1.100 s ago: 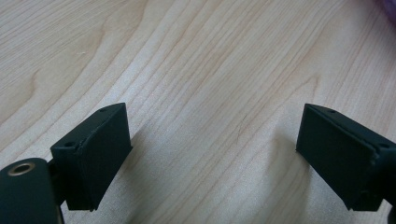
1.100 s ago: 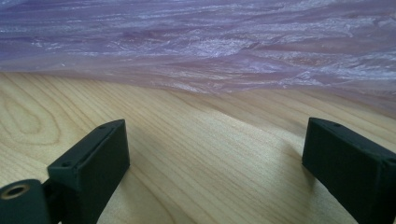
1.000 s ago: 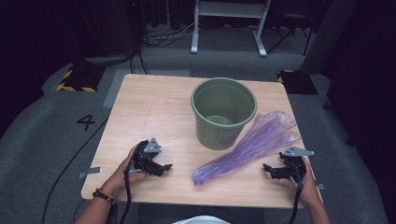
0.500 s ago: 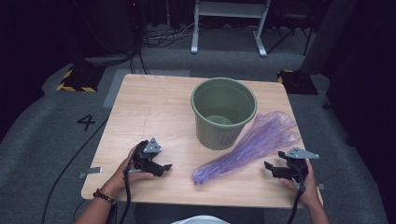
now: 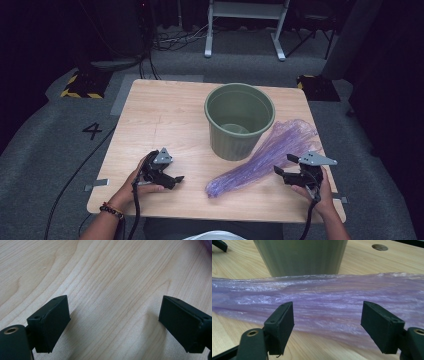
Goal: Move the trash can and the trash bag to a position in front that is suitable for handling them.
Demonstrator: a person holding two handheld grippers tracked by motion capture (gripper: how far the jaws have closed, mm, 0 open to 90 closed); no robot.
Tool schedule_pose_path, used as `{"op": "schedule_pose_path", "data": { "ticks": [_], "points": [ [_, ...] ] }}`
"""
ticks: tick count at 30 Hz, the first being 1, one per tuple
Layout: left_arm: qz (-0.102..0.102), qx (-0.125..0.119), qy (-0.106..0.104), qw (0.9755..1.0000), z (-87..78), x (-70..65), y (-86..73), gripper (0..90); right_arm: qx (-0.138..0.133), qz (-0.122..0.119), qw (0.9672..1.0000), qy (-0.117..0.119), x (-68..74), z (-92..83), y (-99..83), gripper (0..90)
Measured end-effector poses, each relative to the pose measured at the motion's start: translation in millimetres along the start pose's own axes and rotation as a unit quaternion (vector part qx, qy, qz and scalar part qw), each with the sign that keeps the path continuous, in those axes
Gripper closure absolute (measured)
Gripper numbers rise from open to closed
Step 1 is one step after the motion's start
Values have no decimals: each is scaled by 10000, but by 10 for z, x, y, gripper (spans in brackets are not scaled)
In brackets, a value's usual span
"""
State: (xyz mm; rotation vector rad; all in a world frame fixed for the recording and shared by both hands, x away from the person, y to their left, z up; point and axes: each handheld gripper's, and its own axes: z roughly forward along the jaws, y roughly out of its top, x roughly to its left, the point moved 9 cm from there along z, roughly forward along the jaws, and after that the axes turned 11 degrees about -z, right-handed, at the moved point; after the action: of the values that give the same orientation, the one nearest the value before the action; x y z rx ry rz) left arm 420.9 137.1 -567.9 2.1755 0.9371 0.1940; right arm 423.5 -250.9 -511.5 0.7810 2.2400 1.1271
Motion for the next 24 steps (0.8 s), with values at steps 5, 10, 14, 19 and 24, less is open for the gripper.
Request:
{"op": "schedule_pose_path", "data": {
  "ticks": [5, 10, 14, 19, 24],
  "points": [
    [0, 0, 0, 10000, 0, 0, 0, 97, -9, -118, 9999, 124, 51, 157, 104, 294],
    [0, 0, 1, 10000, 0, 0, 0, 97, 89, -230, 9994, 249, 111, 328, 142, 395],
    [-1, 0, 0, 10000, 0, 0, 0, 97, 111, -294, 9991, 269, 140, 432, 84, 561],
    [-1, 0, 0, 10000, 0, 0, 0, 97, 452, -314, 9982, 236, 141, 526, -61, 625],
    [1, 1, 0, 10000, 0, 0, 0, 97, 657, -290, 9971, 254, 135, 582, -147, 614]
  ]
}}
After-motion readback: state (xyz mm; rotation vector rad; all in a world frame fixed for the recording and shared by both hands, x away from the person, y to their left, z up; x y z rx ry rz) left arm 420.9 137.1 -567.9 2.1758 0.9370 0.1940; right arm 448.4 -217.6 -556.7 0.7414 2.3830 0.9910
